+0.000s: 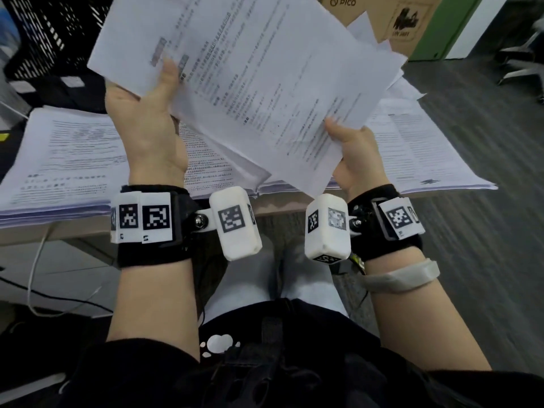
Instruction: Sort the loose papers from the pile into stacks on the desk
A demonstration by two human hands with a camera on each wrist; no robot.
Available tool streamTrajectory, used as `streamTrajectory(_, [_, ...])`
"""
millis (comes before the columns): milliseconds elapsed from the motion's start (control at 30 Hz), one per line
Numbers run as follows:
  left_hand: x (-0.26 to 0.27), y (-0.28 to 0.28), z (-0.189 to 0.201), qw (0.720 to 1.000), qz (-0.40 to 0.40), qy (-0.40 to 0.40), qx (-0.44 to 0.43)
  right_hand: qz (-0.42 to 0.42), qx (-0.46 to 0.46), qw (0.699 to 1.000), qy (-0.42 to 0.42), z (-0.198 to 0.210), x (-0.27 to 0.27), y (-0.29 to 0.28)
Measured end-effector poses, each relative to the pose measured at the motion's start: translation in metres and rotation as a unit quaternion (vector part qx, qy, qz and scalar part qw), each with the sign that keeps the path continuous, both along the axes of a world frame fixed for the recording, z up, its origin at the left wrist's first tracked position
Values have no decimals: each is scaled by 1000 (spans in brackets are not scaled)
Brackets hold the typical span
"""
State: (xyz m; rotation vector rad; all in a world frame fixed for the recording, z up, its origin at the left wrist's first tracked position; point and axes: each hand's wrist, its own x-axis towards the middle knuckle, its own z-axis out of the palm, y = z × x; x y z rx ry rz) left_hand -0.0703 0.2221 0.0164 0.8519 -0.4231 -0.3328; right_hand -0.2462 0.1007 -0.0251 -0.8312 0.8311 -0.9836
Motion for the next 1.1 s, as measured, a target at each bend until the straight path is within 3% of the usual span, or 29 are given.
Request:
streamTrajectory(233, [0, 10, -5, 985, -130, -91, 69, -36, -73, 997, -19, 20, 11, 0])
streamTrajectory(467, [-4, 17, -5, 971, -195, -132, 45, 3, -66, 994, -92, 29, 14, 4])
streamTrajectory(733, [-4, 14, -5, 987, -129, -38, 91, -39, -27, 995, -83, 22, 16, 8])
streamTrajectory(900, [-10, 8, -4, 981, -140, -9, 130, -38, -48, 995, -74, 24, 12, 6])
streamTrajectory(1100, [-15, 1, -3, 991, -61, -18, 121, -97, -47, 994, -32, 27, 0, 0])
